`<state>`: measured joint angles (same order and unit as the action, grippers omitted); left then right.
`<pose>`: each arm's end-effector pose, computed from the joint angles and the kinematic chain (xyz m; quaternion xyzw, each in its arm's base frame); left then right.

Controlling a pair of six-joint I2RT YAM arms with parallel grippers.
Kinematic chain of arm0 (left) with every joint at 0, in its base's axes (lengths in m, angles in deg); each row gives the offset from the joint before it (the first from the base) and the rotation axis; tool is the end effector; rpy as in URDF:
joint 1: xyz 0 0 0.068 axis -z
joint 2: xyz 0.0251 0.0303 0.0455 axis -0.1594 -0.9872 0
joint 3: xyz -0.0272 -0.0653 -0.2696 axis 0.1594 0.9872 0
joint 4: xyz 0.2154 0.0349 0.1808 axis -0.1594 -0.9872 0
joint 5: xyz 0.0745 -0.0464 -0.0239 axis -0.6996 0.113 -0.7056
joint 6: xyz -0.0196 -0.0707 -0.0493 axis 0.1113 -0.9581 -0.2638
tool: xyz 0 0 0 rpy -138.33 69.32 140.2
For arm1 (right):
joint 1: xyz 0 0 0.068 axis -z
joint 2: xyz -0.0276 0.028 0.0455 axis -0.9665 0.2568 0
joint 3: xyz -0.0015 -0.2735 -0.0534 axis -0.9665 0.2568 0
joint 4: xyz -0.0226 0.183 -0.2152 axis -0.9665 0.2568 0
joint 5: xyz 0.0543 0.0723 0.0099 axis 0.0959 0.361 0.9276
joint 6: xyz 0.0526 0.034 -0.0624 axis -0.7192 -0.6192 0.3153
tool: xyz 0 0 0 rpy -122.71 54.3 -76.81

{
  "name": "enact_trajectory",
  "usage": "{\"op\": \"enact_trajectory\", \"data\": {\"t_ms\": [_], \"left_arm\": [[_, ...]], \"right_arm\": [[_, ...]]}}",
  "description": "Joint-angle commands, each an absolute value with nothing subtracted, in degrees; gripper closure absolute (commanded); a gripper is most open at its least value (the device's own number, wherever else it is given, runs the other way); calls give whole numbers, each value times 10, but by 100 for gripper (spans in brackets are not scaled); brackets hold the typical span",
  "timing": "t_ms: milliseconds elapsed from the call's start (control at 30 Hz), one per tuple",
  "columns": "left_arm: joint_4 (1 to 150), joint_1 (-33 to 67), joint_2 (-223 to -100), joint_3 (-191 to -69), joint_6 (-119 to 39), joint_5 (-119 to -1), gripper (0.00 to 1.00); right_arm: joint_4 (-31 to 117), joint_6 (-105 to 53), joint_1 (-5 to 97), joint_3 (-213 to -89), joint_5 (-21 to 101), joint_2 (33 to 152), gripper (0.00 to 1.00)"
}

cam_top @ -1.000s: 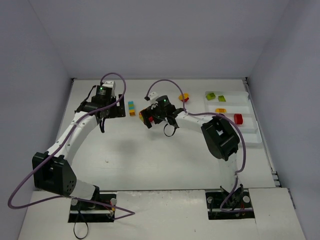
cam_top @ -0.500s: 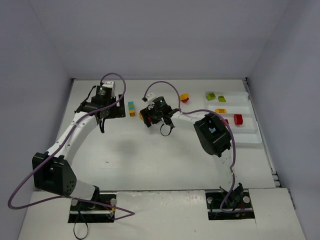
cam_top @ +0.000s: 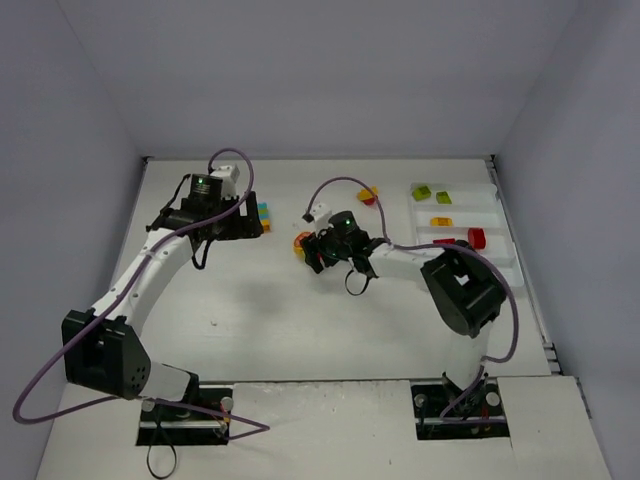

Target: Sort the legos into containers by color

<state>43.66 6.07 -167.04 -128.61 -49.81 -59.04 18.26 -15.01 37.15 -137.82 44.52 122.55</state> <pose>0.3503 -0.1084 0.2956 -0.0111 0.9036 -0.1993 0.3790 0.3650 0.3058 0.1392 -0.3530 0.7625 0.2414 0.4855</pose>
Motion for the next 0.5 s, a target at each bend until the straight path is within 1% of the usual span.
{"op": "enact_trajectory", "data": {"t_ms": [0, 33, 167, 267, 467], "left_arm": [[494, 56, -1623, -1285, -517, -498, 20], [502, 56, -1617, -1280, -523, -478, 20], [566, 59, -1598, -1256, -580, -342, 20], [587, 69, -1593, -1255, -603, -287, 20], [611, 123, -1576, -1281, -610, -275, 20]], "right_arm": [[96, -122, 366, -1342, 490, 1102, 95], [93, -113, 367, -1327, 498, 1061, 95], [98, -87, 365, -1262, 541, 964, 95], [108, -61, 356, -1235, 567, 882, 95], [122, -34, 341, -1216, 583, 824, 94]]}}
